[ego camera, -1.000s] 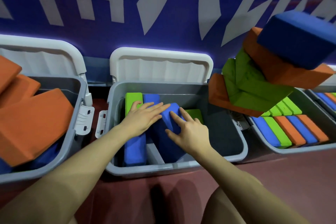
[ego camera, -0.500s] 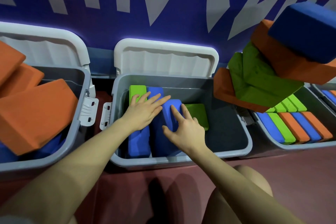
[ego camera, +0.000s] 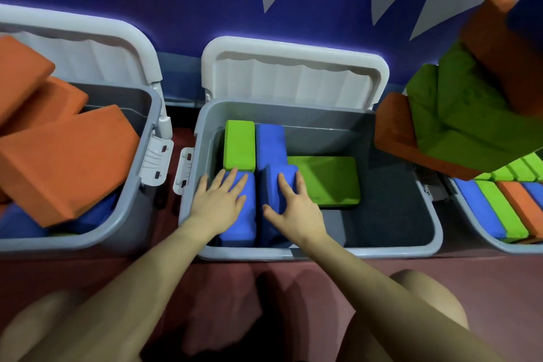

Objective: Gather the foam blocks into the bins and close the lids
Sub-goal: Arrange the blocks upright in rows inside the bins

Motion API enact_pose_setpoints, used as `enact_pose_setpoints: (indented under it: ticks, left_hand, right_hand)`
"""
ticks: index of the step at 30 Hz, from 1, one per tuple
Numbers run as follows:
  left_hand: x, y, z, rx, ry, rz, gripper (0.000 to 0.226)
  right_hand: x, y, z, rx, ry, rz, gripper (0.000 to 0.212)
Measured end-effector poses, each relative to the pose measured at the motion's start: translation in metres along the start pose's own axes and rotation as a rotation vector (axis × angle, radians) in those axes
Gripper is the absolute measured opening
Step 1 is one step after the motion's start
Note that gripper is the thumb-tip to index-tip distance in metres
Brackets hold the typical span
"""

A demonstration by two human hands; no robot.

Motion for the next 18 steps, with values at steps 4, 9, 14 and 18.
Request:
enact_pose_setpoints:
  ticks: [4, 9, 14, 18]
  left_hand:
    - [-0.001, -0.005, 0.001, 0.026, 0.010, 0.034, 0.054]
    - [0.002, 0.002, 0.007, 0.061, -0.020, 0.078, 0.056]
    - [-0.004, 0.005, 0.013, -0.050, -0.051, 0.113, 0.053]
    - [-0.005, 0.008, 0.029, -0.242, 0.013, -0.076, 0.050]
  right_hand:
    - [0.002, -0.014, 0.000, 0.054, 0.029, -0.004, 0.081]
    - [0.002, -0.023, 0.002, 0.087, 0.056, -0.042, 0.081]
    - [0.003, -0.017, 0.011, -0.084, 0.107, -0.157, 0.062]
    - [0.002, -0.024, 0.045, -0.204, 0.232, -0.034, 0.062]
Point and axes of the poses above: each hand's wrist, its own z-axis towards the middle knuckle, its own y-axis out of the back of the hand, x = y × z, the point moved 6 cm from there along z, towards the middle knuckle, and after that the axes turned 15 degrees about -x, right-handed, at the moved point
